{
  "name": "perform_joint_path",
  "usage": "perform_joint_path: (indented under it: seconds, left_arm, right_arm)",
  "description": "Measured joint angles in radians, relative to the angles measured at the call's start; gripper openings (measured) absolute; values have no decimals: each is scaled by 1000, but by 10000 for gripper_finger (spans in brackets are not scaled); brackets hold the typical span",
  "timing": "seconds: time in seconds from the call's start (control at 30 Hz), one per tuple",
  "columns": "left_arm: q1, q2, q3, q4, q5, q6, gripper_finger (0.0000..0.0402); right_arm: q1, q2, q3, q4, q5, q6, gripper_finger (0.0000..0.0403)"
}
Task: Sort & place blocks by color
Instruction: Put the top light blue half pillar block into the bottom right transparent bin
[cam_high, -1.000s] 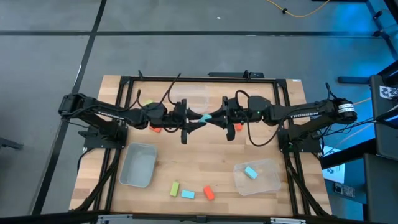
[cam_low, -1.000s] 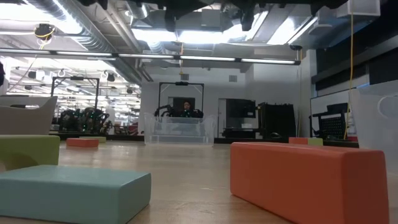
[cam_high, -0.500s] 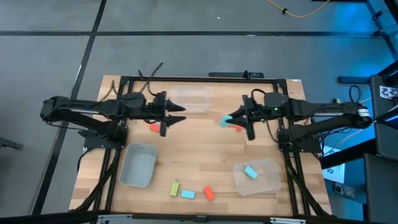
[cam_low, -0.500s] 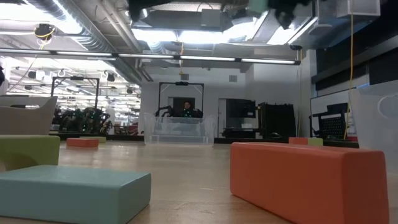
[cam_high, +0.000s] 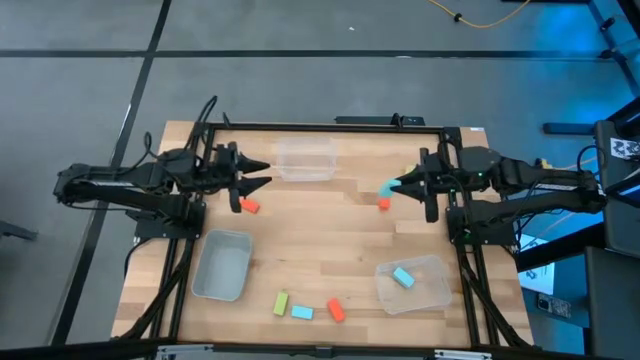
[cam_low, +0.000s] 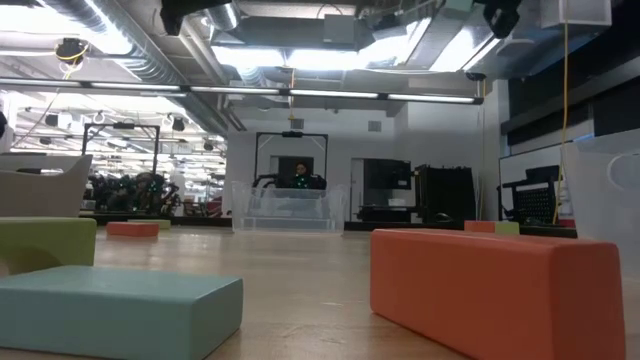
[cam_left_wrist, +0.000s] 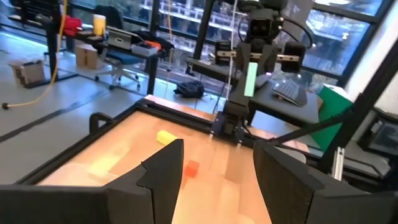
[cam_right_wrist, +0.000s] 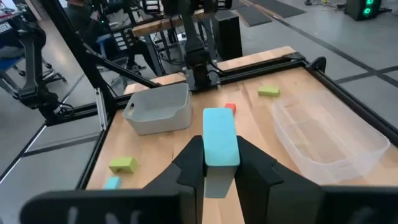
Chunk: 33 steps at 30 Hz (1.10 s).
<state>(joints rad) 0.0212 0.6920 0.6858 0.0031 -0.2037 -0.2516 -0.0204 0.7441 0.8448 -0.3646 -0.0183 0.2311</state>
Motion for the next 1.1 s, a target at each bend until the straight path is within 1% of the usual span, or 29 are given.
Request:
perform_joint_path:
  seconds: [0.2, 0.27, 0.4, 0.47, 0.53, 0.7, 0.9, 1.1]
  left_arm:
    - [0, 0, 0, -2, -46, 0, 187]
    - [0, 6, 0, -6, -49, 0, 187]
    - [0, 8, 0, -7, -48, 0, 187]
    - [0, 9, 0, -7, -48, 0, 187]
    - [0, 8, 0, -7, -48, 0, 187]
    - [0, 8, 0, -7, -49, 0, 187]
    - [0, 8, 0, -10, -49, 0, 187]
    - [0, 8, 0, -10, -49, 0, 187]
  right_arm:
    - [0, -1, 0, 0, -1, 1, 62]
    - [0, -1, 0, 0, -21, 23, 62]
    - [6, 13, 2, -1, -137, 116, 62]
    - [28, 32, 10, 0, -206, 170, 62]
    - [66, 54, 24, -4, -243, 216, 62]
    - [180, 115, 79, -57, -247, 317, 62]
    - [305, 175, 171, -218, -241, 439, 62]
    - [401, 233, 182, -254, -219, 559, 62]
